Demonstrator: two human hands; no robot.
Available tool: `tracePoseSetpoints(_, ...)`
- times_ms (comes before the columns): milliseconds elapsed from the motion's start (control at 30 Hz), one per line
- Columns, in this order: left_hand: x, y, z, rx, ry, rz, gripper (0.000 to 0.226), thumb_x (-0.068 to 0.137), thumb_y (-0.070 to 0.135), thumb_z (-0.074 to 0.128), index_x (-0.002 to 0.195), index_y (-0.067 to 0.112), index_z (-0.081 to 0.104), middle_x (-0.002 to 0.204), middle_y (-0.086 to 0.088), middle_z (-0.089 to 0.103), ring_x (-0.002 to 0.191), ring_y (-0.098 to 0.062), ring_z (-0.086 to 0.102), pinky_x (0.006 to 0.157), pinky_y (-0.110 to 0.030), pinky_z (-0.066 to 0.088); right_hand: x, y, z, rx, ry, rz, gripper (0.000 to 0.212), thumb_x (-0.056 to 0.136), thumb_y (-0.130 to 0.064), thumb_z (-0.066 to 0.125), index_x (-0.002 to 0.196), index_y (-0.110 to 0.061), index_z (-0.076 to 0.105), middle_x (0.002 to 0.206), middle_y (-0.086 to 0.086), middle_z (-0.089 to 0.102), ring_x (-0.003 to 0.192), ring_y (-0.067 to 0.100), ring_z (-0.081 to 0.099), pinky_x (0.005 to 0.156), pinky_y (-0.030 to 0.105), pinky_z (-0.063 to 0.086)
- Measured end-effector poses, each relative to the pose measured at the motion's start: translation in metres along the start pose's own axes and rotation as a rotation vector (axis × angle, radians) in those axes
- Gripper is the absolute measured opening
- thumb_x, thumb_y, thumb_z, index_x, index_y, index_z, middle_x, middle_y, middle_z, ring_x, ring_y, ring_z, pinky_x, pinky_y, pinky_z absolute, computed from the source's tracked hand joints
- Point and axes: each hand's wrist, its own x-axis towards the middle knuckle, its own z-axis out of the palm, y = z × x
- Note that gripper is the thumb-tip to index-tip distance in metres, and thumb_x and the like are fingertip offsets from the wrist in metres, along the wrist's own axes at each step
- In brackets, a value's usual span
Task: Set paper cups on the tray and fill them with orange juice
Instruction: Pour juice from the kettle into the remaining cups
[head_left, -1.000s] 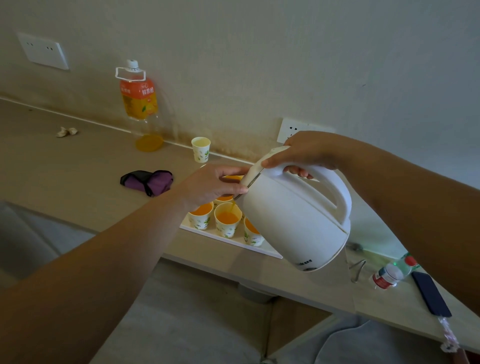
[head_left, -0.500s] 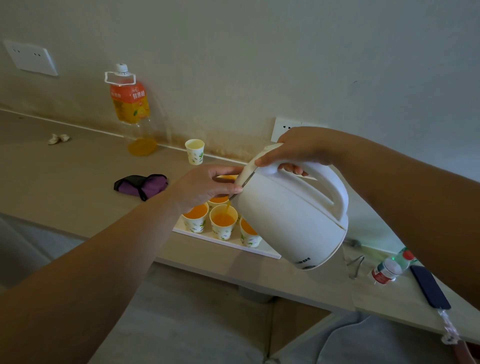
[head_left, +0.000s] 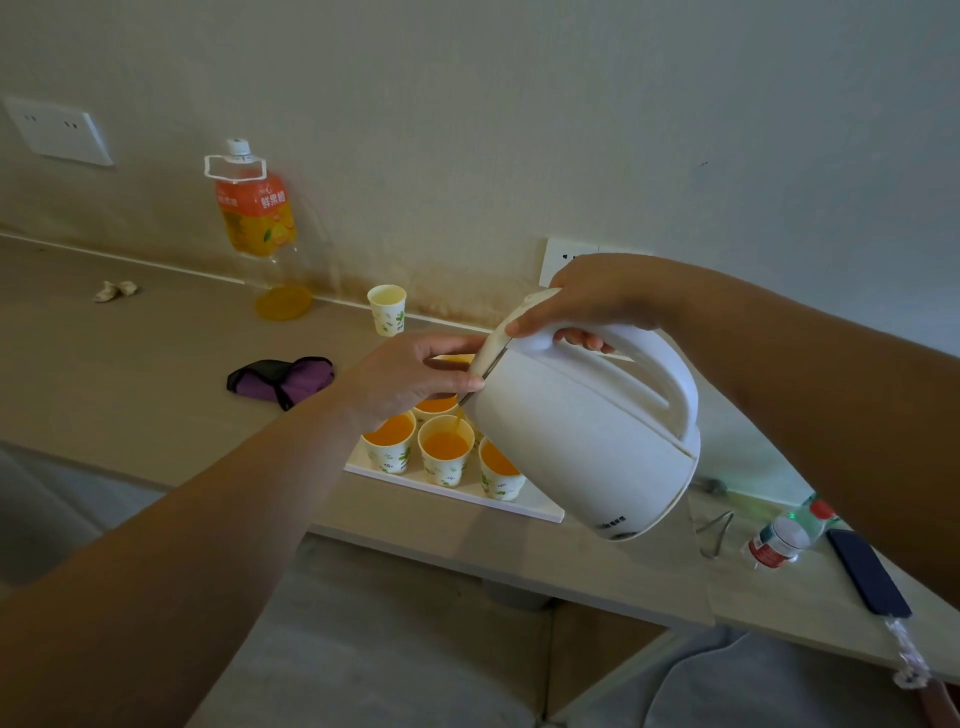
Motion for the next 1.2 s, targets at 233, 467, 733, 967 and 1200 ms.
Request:
tracePoseSetpoints(233, 0.0, 0.001, 0.0, -0.002, 0.003, 0.004, 0.039, 0.084, 0.014, 0.07, 0.117, 0.036, 0.064, 0.112, 0.01, 0.071, 0.107, -0.009, 0.065, 0.095, -0.034, 0.053, 0.001, -0.002, -0.002, -0.002, -0.009, 0.002, 0.062, 0.08, -0.057, 0.062, 0.102, 0.001, 0.069, 0.08, 0.012, 0.065, 0.061, 0.016, 0.056, 0.056, 0.022, 0.043)
tracePoseSetpoints(467, 0.002, -0.001, -0.003, -0.019, 0.014, -0.009, 0.044, 0.084, 0.015, 0.071, 0.124, 0.03, 0.063, 0.116, 0.006, 0.07, 0.11, -0.011, 0.064, 0.098, -0.038, 0.051, 0.001, -0.006, -0.004, -0.03, 0.001, 0.005, 0.054, 0.081, -0.056, 0.063, 0.091, -0.004, 0.068, 0.069, 0.007, 0.061, 0.054, 0.013, 0.053, 0.053, 0.022, 0.042)
tracePoseSetpoints(733, 0.001, 0.0, -0.004, -0.021, 0.008, -0.001, 0.044, 0.085, 0.013, 0.07, 0.125, 0.028, 0.062, 0.115, 0.005, 0.07, 0.107, -0.01, 0.066, 0.095, -0.034, 0.053, 0.001, -0.008, -0.004, -0.03, -0.002, 0.001, 0.059, 0.08, -0.056, 0.063, 0.097, 0.0, 0.069, 0.071, 0.009, 0.061, 0.055, 0.015, 0.053, 0.054, 0.023, 0.042)
tracePoseSetpoints(967, 0.0, 0.0, -0.006, -0.043, 0.002, 0.001, 0.043, 0.084, 0.013, 0.07, 0.124, 0.029, 0.063, 0.115, 0.005, 0.07, 0.109, -0.011, 0.065, 0.096, -0.035, 0.052, 0.002, -0.011, -0.005, -0.03, -0.009, 0.001, 0.052, 0.08, -0.056, 0.063, 0.089, -0.005, 0.068, 0.07, 0.007, 0.06, 0.055, 0.014, 0.052, 0.052, 0.022, 0.042)
tracePoseSetpoints(1200, -0.001, 0.002, -0.006, -0.057, 0.003, 0.016, 0.039, 0.085, 0.011, 0.069, 0.115, 0.035, 0.064, 0.114, 0.006, 0.07, 0.107, -0.009, 0.066, 0.094, -0.032, 0.053, 0.001, -0.013, -0.006, -0.047, -0.008, 0.006, 0.049, 0.081, -0.055, 0.064, 0.085, -0.006, 0.066, 0.067, 0.006, 0.059, 0.054, 0.014, 0.052, 0.051, 0.021, 0.042)
